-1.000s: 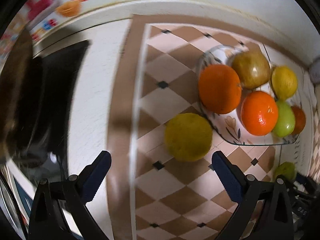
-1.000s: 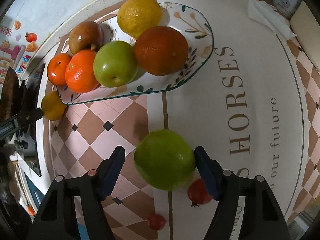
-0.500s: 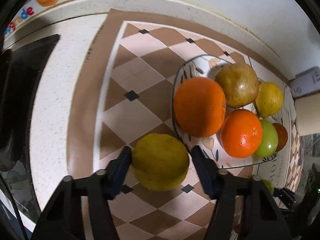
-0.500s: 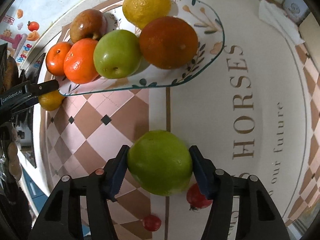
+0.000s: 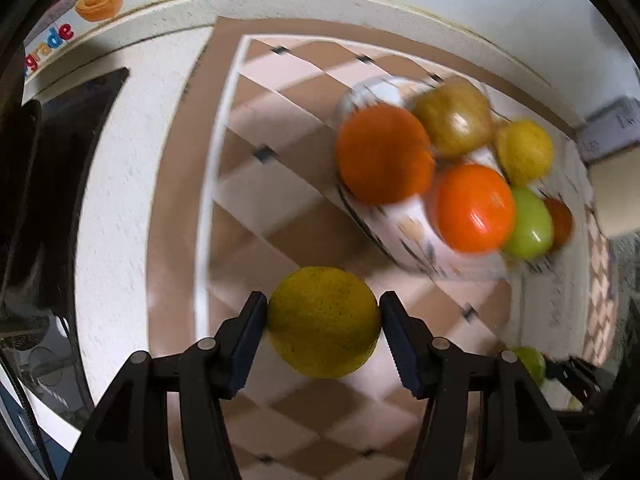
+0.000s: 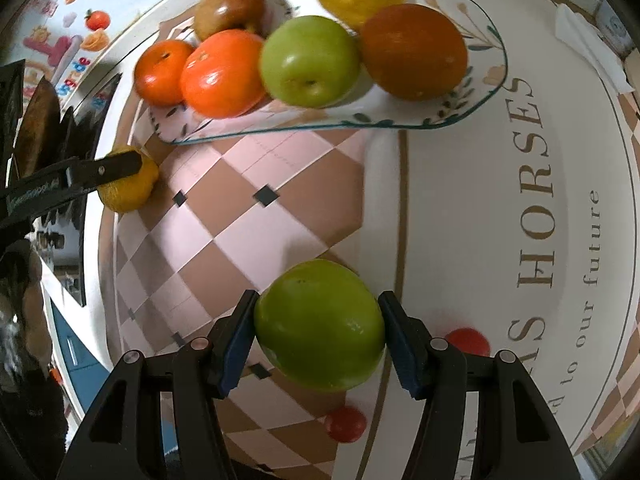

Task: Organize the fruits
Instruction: 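Carry the lime and yellow citrus over the white plate and lower them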

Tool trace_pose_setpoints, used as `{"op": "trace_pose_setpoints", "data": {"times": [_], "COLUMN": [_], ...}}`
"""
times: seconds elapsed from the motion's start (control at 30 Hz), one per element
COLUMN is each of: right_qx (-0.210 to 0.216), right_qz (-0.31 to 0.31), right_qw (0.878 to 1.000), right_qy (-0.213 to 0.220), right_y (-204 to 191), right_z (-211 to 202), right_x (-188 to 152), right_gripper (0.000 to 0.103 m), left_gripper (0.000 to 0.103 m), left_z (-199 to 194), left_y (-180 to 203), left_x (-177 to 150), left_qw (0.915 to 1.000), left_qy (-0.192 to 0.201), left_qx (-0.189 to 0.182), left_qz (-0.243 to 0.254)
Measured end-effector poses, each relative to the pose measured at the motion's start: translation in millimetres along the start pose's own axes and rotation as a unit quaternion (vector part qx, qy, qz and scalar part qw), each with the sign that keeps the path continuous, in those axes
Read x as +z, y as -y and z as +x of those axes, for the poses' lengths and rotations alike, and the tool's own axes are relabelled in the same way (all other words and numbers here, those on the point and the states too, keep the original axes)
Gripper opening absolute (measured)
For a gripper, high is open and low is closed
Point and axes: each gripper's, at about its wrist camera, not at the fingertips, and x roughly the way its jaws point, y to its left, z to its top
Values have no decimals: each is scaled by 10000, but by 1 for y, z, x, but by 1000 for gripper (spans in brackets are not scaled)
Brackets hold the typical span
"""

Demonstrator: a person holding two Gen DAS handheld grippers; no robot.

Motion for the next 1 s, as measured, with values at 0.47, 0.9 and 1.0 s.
{"op": "trace_pose_setpoints", "data": {"times": [0.47, 0.9, 1.0], "right_qx": [178, 771, 720], "right_qz": [236, 1044, 1168], "right_qw": [9996, 9852, 9799], "right_qy": [15, 1122, 1451], "right_y": [11, 58, 75], "right_z": [2, -89, -113], "right_x": [-11, 28, 62], "right_gripper": [63, 63, 63], "left_gripper": [56, 56, 56], "left_z": [10, -62, -66], "left_y": [32, 93, 106], "left_x": [-61, 31, 73], "left_qw": [9988, 9946, 9940], "left_qy": [-373, 293, 442], "left_qx": [-226, -791, -684], "left_qz": [204, 608, 735]}}
